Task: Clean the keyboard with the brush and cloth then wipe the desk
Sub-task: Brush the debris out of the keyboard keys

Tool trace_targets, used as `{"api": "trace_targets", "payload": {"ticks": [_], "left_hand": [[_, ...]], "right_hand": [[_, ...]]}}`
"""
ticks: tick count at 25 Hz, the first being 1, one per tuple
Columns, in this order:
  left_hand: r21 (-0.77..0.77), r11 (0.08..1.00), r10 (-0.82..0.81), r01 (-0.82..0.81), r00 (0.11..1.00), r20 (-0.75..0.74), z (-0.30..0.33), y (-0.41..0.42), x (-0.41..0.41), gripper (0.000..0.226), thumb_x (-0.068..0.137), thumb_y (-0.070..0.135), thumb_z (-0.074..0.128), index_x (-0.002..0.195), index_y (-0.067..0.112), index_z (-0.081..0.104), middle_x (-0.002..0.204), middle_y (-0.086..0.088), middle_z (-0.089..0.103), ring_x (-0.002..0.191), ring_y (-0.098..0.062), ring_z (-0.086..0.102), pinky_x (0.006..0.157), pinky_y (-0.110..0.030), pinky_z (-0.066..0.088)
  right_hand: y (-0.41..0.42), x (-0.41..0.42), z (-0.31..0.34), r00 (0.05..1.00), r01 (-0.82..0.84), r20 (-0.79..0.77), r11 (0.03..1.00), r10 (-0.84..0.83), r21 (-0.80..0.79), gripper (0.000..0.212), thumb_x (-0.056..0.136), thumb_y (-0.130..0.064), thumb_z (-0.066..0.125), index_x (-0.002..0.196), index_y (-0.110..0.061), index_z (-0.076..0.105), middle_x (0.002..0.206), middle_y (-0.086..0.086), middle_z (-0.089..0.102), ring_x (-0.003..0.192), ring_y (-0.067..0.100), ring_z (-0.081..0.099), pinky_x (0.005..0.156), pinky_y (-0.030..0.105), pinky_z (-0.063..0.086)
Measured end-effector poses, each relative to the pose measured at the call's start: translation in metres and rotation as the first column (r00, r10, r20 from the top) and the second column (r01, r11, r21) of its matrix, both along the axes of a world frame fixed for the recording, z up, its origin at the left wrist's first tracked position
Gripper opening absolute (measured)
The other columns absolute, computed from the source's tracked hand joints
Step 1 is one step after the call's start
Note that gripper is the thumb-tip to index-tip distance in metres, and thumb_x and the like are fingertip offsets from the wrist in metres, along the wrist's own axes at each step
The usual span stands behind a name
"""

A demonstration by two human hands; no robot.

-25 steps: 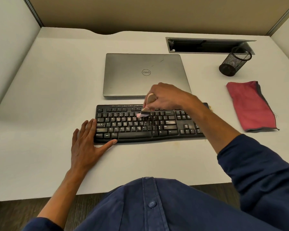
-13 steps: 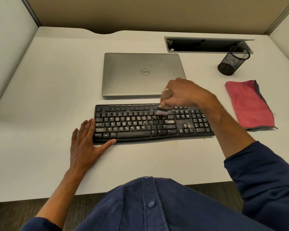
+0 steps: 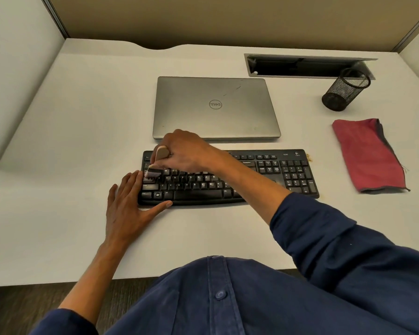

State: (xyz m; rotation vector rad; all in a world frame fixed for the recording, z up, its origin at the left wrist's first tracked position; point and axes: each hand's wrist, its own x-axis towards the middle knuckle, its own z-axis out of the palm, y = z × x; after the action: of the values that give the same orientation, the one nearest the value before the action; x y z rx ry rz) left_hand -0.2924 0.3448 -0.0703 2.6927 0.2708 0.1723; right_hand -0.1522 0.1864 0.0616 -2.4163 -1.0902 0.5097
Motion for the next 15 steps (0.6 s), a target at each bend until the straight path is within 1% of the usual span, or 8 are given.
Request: {"api": "trace_targets", "payload": {"ticks": [2, 3, 5, 7, 11, 15], "left_hand": [[0.001, 1.000, 0.006, -0.006, 1.000, 0.006, 0.001, 0.000, 0.000, 0.112, 0.072, 0.090, 0.041, 0.155, 0.015, 0.033, 0.160, -0.003, 0.034, 0.151, -0.018, 0.021, 0.123, -0.045, 0.014], [-0.002, 1.000, 0.003, -0.003, 1.000, 0.005, 0.001, 0.000, 0.000, 0.112, 0.072, 0.090, 0.041, 0.155, 0.015, 0.033, 0.160, -0.004, 0.034, 0.151, -0.018, 0.021, 0.123, -0.045, 0.014], [-0.003, 1.000, -0.001, 0.001, 1.000, 0.005, 0.000, 0.000, 0.000, 0.112, 0.072, 0.090, 0.042, 0.155, 0.015, 0.033, 0.160, -0.004, 0.034, 0.151, -0.018, 0.022, 0.123, -0.047, 0.015], [0.001, 1.000, -0.002, 0.002, 1.000, 0.004, -0.001, 0.001, -0.001, 0.111, 0.073, 0.090, 0.042, 0.155, 0.016, 0.032, 0.160, -0.003, 0.034, 0.151, -0.018, 0.021, 0.123, -0.048, 0.016], [0.007, 1.000, -0.015, 0.015, 1.000, 0.009, -0.001, 0.001, -0.001, 0.110, 0.074, 0.088, 0.042, 0.155, 0.015, 0.031, 0.160, -0.004, 0.034, 0.150, -0.019, 0.022, 0.122, -0.049, 0.016], [0.001, 1.000, -0.021, 0.021, 1.000, 0.008, 0.000, 0.001, -0.001, 0.111, 0.073, 0.088, 0.040, 0.155, 0.015, 0.030, 0.160, -0.005, 0.033, 0.150, -0.020, 0.022, 0.123, -0.048, 0.014]], "right_hand": [[-0.009, 0.002, 0.000, 1.000, -0.001, -0.001, 0.999, 0.001, -0.048, 0.019, 0.089, -0.038, 0.069, 0.103, -0.027, 0.077, 0.094, -0.010, 0.075, 0.079, 0.003, 0.063, 0.069, 0.024, 0.050], [-0.016, 0.003, 0.001, 1.000, -0.002, -0.003, 0.997, 0.001, -0.080, 0.020, 0.090, -0.038, 0.068, 0.104, -0.027, 0.076, 0.095, -0.010, 0.075, 0.080, 0.004, 0.063, 0.068, 0.023, 0.050], [-0.034, 0.008, 0.002, 1.000, 0.022, 0.000, 0.989, -0.022, -0.148, 0.021, 0.091, -0.037, 0.067, 0.106, -0.026, 0.074, 0.092, -0.010, 0.074, 0.077, 0.002, 0.061, 0.061, 0.019, 0.045], [-0.057, 0.012, 0.003, 0.997, 0.073, -0.006, 0.976, -0.076, -0.207, 0.021, 0.090, -0.036, 0.067, 0.106, -0.026, 0.073, 0.089, -0.008, 0.074, 0.075, 0.004, 0.061, 0.058, 0.019, 0.042], [-0.110, 0.017, 0.011, 0.976, 0.190, -0.057, 0.950, -0.210, -0.248, 0.019, 0.087, -0.034, 0.071, 0.104, -0.026, 0.074, 0.089, -0.008, 0.073, 0.072, 0.002, 0.058, 0.060, 0.022, 0.042], [-0.150, 0.017, 0.020, 0.960, 0.257, -0.028, 0.918, -0.279, -0.303, 0.013, 0.086, -0.029, 0.072, 0.099, -0.028, 0.076, 0.087, -0.009, 0.073, 0.073, 0.005, 0.058, 0.063, 0.025, 0.045]]}}
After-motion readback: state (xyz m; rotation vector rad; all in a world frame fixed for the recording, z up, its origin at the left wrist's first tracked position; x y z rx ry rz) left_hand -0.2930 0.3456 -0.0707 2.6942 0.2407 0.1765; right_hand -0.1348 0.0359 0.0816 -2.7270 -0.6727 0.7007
